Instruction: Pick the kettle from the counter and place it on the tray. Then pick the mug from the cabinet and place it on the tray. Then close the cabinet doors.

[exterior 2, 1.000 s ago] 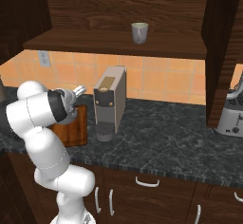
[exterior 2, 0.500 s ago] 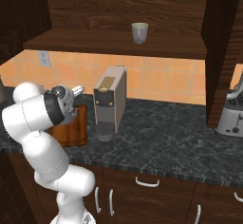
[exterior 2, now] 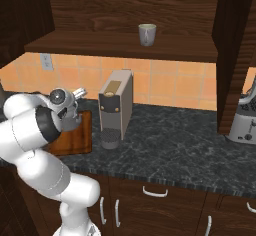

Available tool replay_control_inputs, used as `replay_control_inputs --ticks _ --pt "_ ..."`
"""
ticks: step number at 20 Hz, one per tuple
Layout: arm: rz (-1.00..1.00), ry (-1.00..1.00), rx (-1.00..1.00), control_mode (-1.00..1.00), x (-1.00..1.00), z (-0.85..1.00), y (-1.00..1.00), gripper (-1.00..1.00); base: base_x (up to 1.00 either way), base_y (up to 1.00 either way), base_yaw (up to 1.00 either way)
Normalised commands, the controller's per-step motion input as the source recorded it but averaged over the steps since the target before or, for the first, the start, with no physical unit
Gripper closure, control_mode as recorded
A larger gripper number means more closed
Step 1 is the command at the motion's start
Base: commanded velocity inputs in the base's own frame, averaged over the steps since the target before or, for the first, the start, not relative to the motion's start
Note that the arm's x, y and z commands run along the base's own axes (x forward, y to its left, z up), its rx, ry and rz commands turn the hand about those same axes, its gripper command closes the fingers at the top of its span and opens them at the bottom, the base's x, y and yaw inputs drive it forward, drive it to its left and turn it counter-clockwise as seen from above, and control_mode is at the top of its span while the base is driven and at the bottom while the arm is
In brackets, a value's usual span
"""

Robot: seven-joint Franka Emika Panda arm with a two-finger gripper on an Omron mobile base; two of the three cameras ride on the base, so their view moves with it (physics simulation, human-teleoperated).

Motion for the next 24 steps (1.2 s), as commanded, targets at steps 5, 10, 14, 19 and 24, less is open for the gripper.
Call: replay_control_inputs --ticks 5,10,14,19,24 --pt "-0.02 0.08 0.0 -1.0 -0.23 0.51 0.02 -1.0 0.0 0.0 0.0" --pt "0.0 0.1 0.0 -1.0 -0.32 0.41 0.0 -1.0 0.0 0.0 0.0" --pt "0.0 0.06 -0.04 -1.0 -0.49 0.29 0.0 -1.0 0.0 0.0 0.0" --pt "0.0 0.0 -0.05 -1.0 -0.57 0.19 0.0 -1.0 0.0 0.0 0.0" --pt "0.0 0.0 -0.17 -1.0 -0.48 0.36 -0.04 -1.0 0.0 0.0 0.0"
